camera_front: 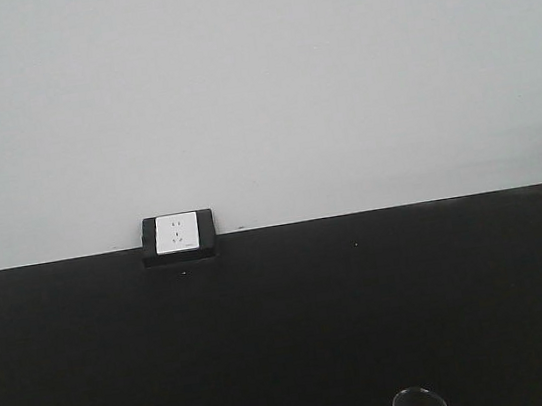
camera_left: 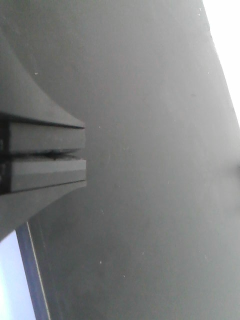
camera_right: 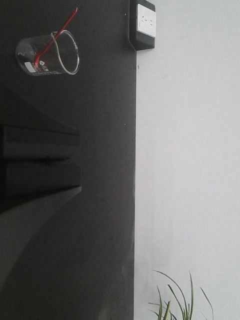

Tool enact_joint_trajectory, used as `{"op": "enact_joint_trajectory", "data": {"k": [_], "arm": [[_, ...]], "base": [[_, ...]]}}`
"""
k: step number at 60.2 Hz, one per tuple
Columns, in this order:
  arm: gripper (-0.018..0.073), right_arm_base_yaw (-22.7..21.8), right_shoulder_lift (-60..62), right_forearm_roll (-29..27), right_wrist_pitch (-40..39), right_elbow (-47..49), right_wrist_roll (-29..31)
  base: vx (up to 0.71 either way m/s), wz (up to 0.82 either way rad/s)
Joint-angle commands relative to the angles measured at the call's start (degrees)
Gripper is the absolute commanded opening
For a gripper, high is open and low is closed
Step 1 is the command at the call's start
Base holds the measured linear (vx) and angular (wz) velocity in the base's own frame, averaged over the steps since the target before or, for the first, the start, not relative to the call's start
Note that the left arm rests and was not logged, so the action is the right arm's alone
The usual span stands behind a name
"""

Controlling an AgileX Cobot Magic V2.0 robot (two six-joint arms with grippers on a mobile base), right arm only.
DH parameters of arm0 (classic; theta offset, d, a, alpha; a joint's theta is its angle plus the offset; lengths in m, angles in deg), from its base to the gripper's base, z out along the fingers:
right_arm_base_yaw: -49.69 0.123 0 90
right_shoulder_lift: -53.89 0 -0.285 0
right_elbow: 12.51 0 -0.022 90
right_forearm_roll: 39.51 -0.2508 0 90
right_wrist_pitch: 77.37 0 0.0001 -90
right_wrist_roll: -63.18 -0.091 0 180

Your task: Grab beaker from right and move to left

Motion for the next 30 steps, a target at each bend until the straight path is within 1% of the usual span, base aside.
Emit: {"op": "enact_joint_trajectory", "data": {"k": [1,18,24,30], "arm": [[-0.0008,-0.23,0.64,0.08,-4.91,-0.49,0.1],[-0.0008,-0.23,0.64,0.08,-5.51,-0.43,0.1],[-0.0008,-0.23,0.64,0.08,-9.38,-0.37,0.1],[-0.0008,-0.23,0.59,0.02,-17.08,-0.23,0.1]], "base": [[0.0,0.0],[0.0,0.0],[0.0,0.0],[0.0,0.0]]}}
